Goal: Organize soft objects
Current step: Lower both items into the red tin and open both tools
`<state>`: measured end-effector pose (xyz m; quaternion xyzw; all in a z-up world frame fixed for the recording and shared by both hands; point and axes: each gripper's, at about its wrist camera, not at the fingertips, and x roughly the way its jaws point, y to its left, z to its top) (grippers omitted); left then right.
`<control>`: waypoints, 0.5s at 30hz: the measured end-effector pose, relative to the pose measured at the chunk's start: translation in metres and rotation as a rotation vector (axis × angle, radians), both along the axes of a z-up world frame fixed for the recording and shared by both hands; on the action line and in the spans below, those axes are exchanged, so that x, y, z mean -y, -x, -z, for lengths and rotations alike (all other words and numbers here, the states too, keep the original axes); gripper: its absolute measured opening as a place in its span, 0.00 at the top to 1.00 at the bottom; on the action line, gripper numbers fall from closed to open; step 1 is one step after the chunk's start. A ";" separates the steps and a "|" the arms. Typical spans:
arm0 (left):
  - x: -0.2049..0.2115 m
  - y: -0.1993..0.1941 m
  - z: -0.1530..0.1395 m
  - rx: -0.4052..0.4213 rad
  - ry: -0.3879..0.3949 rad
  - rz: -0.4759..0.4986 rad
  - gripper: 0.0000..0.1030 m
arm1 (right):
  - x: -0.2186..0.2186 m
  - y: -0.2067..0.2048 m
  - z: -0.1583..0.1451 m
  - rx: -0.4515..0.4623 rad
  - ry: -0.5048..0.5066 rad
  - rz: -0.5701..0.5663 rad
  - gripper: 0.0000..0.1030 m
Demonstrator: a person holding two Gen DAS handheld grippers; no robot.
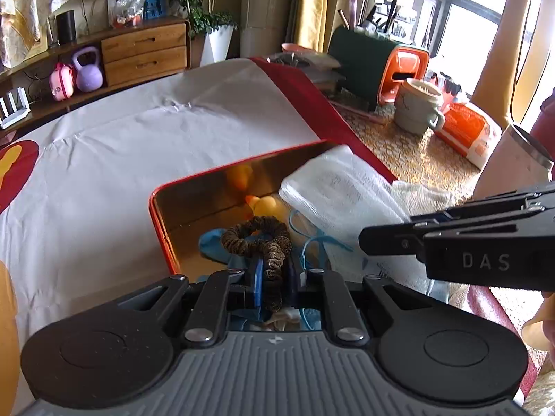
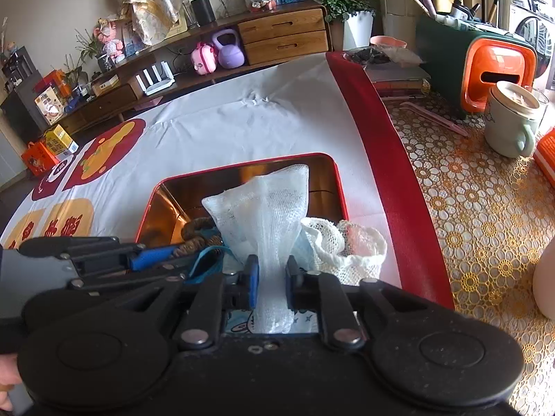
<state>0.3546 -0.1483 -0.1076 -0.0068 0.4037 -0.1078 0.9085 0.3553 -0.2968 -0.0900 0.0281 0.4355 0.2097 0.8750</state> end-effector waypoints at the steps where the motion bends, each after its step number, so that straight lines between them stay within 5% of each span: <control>1: 0.001 0.000 0.000 -0.004 -0.001 0.000 0.86 | -0.001 0.000 -0.001 -0.001 0.000 0.002 0.83; 15: -0.009 0.013 -0.015 -0.013 0.036 -0.068 0.79 | -0.004 0.010 -0.013 0.004 0.002 0.002 0.66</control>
